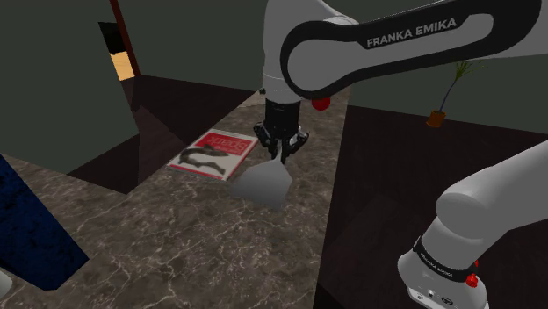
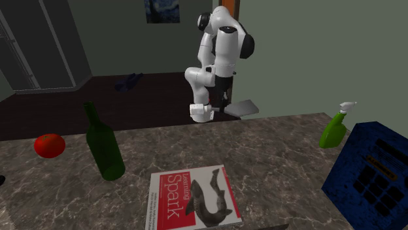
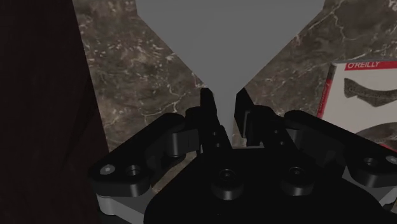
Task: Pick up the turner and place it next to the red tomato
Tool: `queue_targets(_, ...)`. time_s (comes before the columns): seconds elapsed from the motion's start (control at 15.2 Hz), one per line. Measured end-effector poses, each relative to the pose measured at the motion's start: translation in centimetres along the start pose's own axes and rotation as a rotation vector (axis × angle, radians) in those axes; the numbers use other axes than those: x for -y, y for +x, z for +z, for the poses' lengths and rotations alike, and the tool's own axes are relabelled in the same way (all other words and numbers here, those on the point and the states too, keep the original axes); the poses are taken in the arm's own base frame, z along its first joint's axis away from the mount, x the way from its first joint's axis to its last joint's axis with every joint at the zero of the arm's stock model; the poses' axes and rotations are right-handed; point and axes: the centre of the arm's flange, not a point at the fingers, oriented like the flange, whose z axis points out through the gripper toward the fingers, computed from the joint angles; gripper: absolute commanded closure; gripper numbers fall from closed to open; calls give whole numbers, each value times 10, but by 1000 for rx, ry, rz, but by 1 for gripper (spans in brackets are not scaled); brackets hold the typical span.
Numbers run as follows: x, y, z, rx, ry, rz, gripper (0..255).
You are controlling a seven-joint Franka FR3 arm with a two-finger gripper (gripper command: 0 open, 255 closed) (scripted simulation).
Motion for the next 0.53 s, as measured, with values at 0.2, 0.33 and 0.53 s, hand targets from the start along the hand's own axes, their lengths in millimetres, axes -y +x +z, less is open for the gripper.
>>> queue_targets(0.2, 0, -1, -13, 0, 0, 0, 255)
queue_targets(0.33, -2, 13, -16, 0, 0, 1, 255)
queue_targets(0.53, -9, 51, -16, 0, 0, 2, 255)
